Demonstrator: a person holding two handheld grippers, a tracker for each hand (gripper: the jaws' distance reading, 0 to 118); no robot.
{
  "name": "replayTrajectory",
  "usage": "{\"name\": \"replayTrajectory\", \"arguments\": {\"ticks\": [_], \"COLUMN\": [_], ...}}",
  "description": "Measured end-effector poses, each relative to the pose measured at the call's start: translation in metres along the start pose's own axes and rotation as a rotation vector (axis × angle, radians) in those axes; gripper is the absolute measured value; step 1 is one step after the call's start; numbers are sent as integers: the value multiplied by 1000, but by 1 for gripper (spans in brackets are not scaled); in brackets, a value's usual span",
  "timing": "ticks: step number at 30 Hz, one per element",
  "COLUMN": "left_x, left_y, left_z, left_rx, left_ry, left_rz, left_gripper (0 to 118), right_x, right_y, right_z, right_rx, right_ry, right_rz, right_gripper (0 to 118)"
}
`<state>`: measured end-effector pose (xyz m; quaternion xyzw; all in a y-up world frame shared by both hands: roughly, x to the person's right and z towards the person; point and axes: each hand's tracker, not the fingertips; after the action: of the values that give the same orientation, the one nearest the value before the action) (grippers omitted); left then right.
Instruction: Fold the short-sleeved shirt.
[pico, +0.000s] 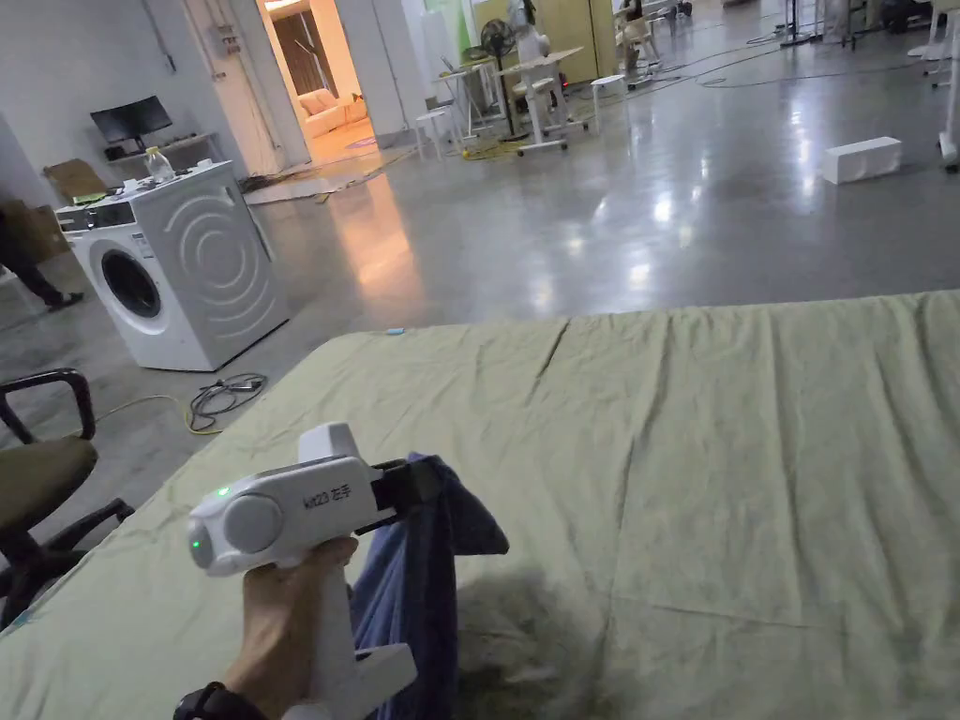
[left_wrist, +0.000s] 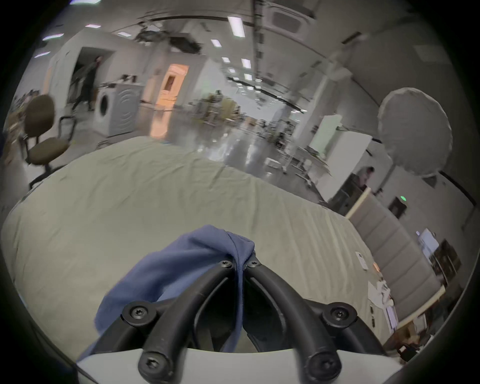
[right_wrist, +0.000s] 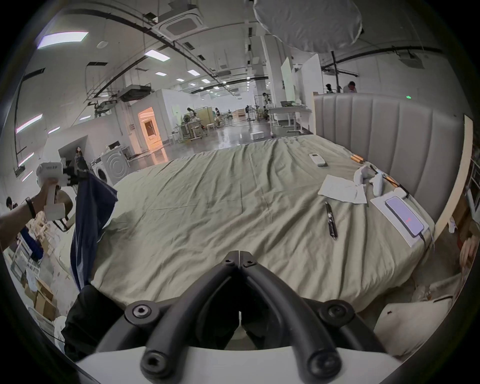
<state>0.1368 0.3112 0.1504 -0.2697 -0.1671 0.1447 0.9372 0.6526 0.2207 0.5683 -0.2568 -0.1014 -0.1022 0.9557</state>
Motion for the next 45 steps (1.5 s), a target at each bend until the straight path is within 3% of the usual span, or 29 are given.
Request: {"name": "replayTrajectory", "arguments": {"ticks": [4,9,13,17,20,24,25,26,27,28,32,37,43,44,45], "left_x": [91,210,281,339,358,359,354,347,339,329,273,209,164,160,159], "left_y": [-30,-130,-213,-296,-334,-349,-345,-338,-328,-317,-249,-169,-147,-148,-149], "left_z": [-50,-108,-114,-99,-98,-100,-100,-100,-97,-91,-33,88,209,222,230], "left_rx": [-79,-279,-422,-529,-625,-588,-587,-587,-581,-557,-361,5,360,381,402], "left_ry": [-157,-390,-571,-696,-793,-714,-706,-688,-688,-707,-701,-382,-113,-53,8], "left_rz": [-112,-234,-238,-392,-399,-483,-454,-421,-399,-375,-381,-449,-499,-511,-515], "left_gripper": [4,4,4,4,4,7,19,42,75,92,93,93,92,90,80], "right_x": [8,21,33,46,48,40,38,36,33,31,21,-5,-38,-44,-50], "right_y": [-5,-10,-19,-32,-39,-40,-39,-37,-34,-32,-11,26,60,65,71], "right_z": [10,27,37,38,34,30,28,26,23,21,12,8,18,20,23], "right_rx": [8,19,0,-34,-63,-68,-65,-58,-50,-41,32,146,306,335,359], "right_ry": [-40,-94,-144,-176,-196,-178,-163,-150,-143,-133,-53,6,50,46,31], "right_rz": [-56,-74,-87,-133,-131,-99,-102,-100,-96,-92,-66,3,71,93,103], "right_gripper": [0,0,0,0,0,0,0,0,0,0,0,0,0,0,0]}}
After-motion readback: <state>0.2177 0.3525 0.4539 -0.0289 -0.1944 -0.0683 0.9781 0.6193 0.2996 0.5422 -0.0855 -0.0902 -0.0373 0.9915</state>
